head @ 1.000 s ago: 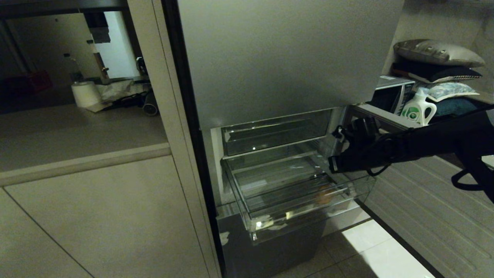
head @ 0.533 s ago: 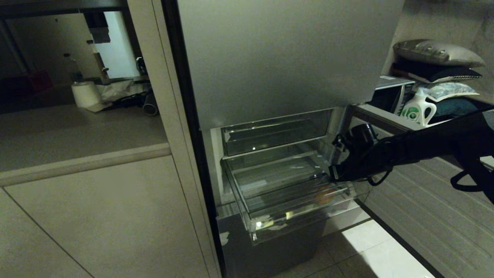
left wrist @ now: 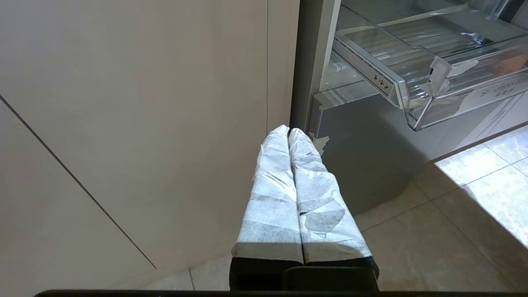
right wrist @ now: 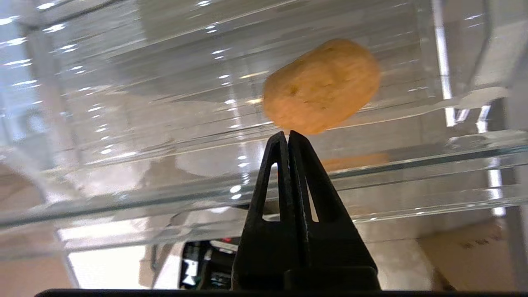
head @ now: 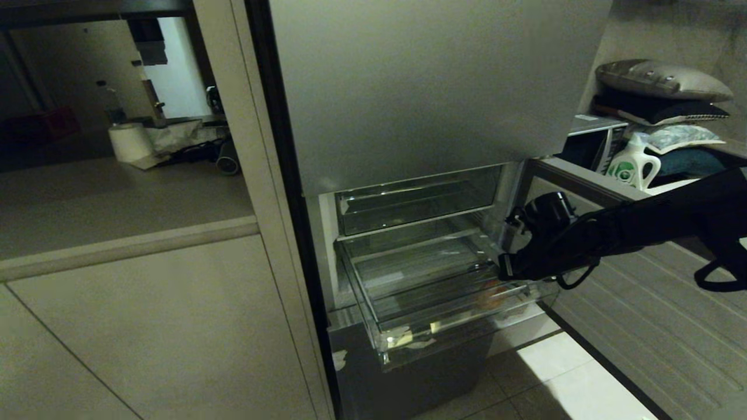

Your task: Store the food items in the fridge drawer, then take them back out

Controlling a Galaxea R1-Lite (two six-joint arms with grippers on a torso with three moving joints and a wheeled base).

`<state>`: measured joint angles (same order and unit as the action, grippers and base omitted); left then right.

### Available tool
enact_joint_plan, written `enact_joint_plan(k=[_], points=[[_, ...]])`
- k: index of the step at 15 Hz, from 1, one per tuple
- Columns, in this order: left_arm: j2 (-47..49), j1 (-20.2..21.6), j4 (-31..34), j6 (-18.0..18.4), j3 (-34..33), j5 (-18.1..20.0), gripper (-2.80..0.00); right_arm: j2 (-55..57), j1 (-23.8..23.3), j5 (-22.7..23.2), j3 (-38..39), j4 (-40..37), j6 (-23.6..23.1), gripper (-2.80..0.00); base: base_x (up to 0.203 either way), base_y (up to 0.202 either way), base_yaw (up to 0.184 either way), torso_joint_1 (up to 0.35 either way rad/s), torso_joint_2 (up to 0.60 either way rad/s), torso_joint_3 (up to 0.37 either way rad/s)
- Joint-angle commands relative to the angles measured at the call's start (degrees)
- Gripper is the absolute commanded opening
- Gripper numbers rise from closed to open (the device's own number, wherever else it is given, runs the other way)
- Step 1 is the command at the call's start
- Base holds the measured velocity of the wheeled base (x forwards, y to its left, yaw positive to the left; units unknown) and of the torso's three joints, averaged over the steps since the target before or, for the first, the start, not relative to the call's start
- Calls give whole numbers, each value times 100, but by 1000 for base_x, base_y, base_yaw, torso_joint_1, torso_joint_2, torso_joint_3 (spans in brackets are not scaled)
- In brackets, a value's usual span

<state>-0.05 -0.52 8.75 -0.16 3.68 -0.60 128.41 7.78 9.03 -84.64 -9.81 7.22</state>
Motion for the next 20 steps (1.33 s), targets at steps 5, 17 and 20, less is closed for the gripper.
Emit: enact_joint_plan(k=[5, 17, 20], points=[[5, 0, 4, -2, 1, -2, -280, 91, -407, 366, 184, 118, -34, -280, 0, 0, 0, 0, 0, 0], [5, 0, 4, -2, 1, -2, -280, 372, -382, 347, -477, 590, -320, -280, 0, 0, 0, 0, 0, 0], [5, 0, 4, -2, 1, -2, -280, 280, -374, 372, -492, 947, -361, -280, 0, 0, 0, 0, 0, 0]])
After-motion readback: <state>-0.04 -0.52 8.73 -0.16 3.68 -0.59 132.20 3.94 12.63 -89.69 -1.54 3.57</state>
